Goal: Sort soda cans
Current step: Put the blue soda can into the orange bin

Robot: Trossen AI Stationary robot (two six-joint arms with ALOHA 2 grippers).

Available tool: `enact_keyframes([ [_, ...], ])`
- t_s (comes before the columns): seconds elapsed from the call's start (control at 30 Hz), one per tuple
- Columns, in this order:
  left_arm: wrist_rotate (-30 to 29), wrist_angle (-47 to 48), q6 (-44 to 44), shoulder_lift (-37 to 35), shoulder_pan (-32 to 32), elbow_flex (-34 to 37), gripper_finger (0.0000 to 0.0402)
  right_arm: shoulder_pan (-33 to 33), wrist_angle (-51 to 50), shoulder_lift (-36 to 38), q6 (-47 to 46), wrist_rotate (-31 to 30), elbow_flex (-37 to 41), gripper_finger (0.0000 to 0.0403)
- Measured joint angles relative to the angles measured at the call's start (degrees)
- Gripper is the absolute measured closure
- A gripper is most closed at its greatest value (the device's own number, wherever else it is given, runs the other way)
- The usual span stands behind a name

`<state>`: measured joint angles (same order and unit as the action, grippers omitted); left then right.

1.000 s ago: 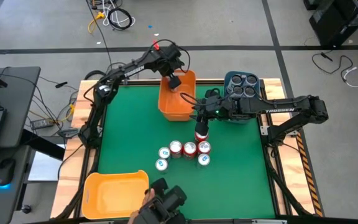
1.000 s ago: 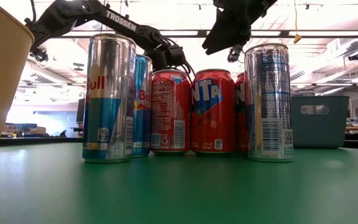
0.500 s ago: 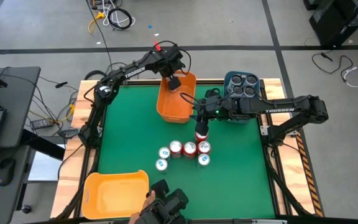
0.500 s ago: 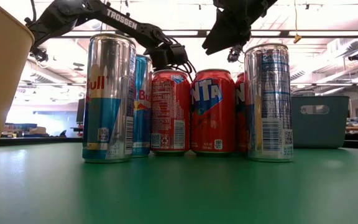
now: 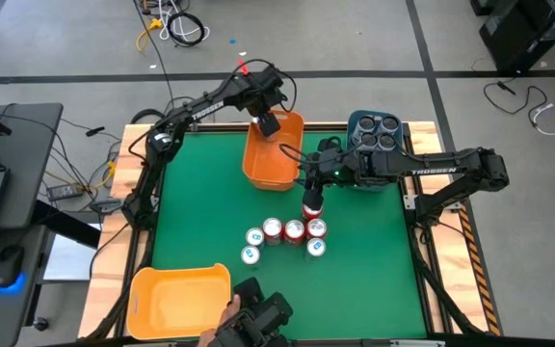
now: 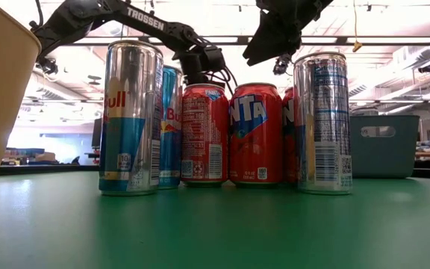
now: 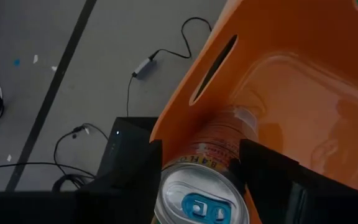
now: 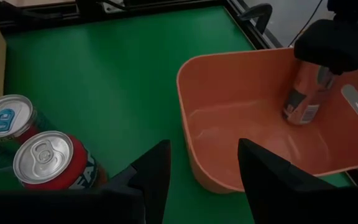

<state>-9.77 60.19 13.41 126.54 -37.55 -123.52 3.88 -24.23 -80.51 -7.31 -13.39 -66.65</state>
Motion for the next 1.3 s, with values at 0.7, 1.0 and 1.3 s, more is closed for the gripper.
enact_keyframes([
  [0.7,-0.4,-2.4,1.4,0.0,1.3,0.0,0.0183,0.0,-1.5,0.0,0.0,0.0,0.0,0.0229],
  [1.0,-0.4,-2.5,3.0,0.0,1.3,0.0,0.0184,0.0,-1.7,0.0,0.0,0.0,0.0,0.0229],
  [1.3,-0.1,-2.9,4.5,0.0,2.7,0.0,0.0189,0.0,-2.0,0.0,0.0,0.0,0.0,0.0229],
])
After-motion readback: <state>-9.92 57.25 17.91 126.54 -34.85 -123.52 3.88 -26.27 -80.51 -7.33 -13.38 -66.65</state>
